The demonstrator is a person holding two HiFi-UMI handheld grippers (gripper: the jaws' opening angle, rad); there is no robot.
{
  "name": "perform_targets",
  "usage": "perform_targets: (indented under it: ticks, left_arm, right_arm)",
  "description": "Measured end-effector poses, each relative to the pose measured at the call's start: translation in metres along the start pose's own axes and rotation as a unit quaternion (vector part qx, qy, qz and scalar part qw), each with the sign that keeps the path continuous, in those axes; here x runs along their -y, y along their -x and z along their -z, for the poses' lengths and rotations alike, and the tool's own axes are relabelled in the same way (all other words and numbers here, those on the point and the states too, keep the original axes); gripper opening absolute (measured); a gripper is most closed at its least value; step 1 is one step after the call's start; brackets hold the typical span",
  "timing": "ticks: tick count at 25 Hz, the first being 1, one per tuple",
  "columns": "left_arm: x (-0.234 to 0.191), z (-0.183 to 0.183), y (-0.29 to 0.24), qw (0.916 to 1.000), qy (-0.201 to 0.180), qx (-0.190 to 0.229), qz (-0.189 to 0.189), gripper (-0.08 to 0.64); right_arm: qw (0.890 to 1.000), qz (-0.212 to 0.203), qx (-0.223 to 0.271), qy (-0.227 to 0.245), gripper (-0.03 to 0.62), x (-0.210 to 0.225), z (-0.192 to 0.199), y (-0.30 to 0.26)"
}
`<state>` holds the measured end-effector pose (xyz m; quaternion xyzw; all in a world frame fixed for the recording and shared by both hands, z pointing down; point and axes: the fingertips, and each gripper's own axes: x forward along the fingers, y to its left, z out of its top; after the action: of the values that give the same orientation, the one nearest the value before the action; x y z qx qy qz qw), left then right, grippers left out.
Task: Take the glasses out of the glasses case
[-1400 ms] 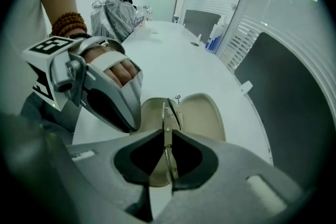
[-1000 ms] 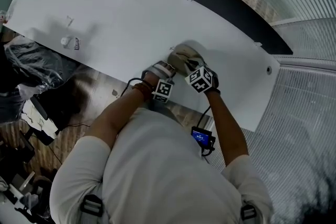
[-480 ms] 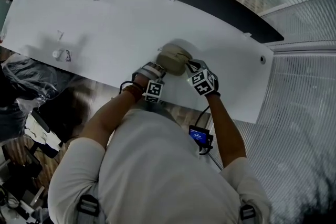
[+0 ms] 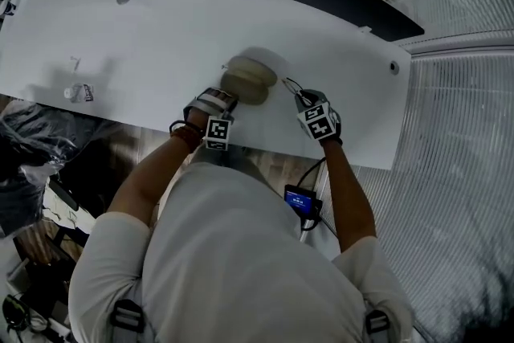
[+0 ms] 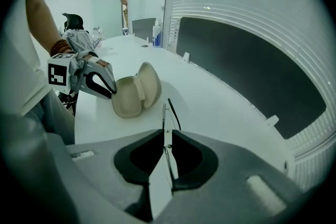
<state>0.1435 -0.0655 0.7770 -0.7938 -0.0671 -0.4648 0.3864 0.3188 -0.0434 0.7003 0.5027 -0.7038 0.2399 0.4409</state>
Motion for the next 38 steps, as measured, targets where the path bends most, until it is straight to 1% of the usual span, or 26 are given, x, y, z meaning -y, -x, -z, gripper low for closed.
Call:
perform_targets:
  ticks: [6, 11, 17, 21, 25, 28, 30, 32, 34, 38]
  left_arm:
    - [-0.001, -0.002, 0.001, 1.0000, 0.000, -0.005, 0.000, 0.075]
    - [-0.002, -0.003, 0.000, 0.9999, 0.004, -0.012, 0.002, 0.075]
    - [-0.002, -0.004, 0.000, 0.9999, 0.008, -0.013, 0.001, 0.075]
    - [-0.007, -0.008, 0.002, 0.9999, 0.011, -0.009, -0.005, 0.077]
    - [-0.012, -0.013, 0.007, 0.9996, 0.022, -0.001, -0.016, 0.078]
    - [-0.015, -0.018, 0.010, 0.9993, 0.030, 0.004, -0.023, 0.080]
    - [-0.016, -0.019, 0.015, 0.9987, 0.039, 0.010, -0.030, 0.078]
    - [-0.013, -0.022, 0.021, 0.9976, 0.056, 0.021, -0.033, 0.078]
    - [-0.010, -0.025, 0.026, 0.9964, 0.072, 0.032, -0.029, 0.080]
    - [-0.006, -0.031, 0.033, 0.9938, 0.092, 0.058, -0.020, 0.097]
  right_arm:
    - [0.999, 0.000, -0.025, -0.033, 0.048, 0.012, 0.042, -0.018]
    - [0.998, -0.008, -0.031, -0.049, 0.048, 0.016, 0.056, -0.029]
    - [0.998, -0.018, -0.025, -0.061, 0.048, 0.018, 0.053, -0.034]
    - [0.998, -0.013, -0.022, -0.063, 0.049, 0.021, 0.051, -0.035]
    - [0.997, -0.004, -0.012, -0.074, 0.097, 0.025, 0.049, -0.033]
    - [0.997, 0.005, -0.003, -0.079, 0.112, 0.029, 0.049, -0.028]
    - [0.997, 0.009, 0.006, -0.082, 0.121, 0.029, 0.047, -0.026]
    - [0.996, 0.015, 0.016, -0.086, 0.126, 0.027, 0.047, -0.024]
    - [0.995, 0.021, 0.026, -0.089, 0.130, 0.029, 0.049, -0.022]
    - [0.994, 0.028, 0.046, -0.100, 0.140, 0.027, 0.042, -0.009]
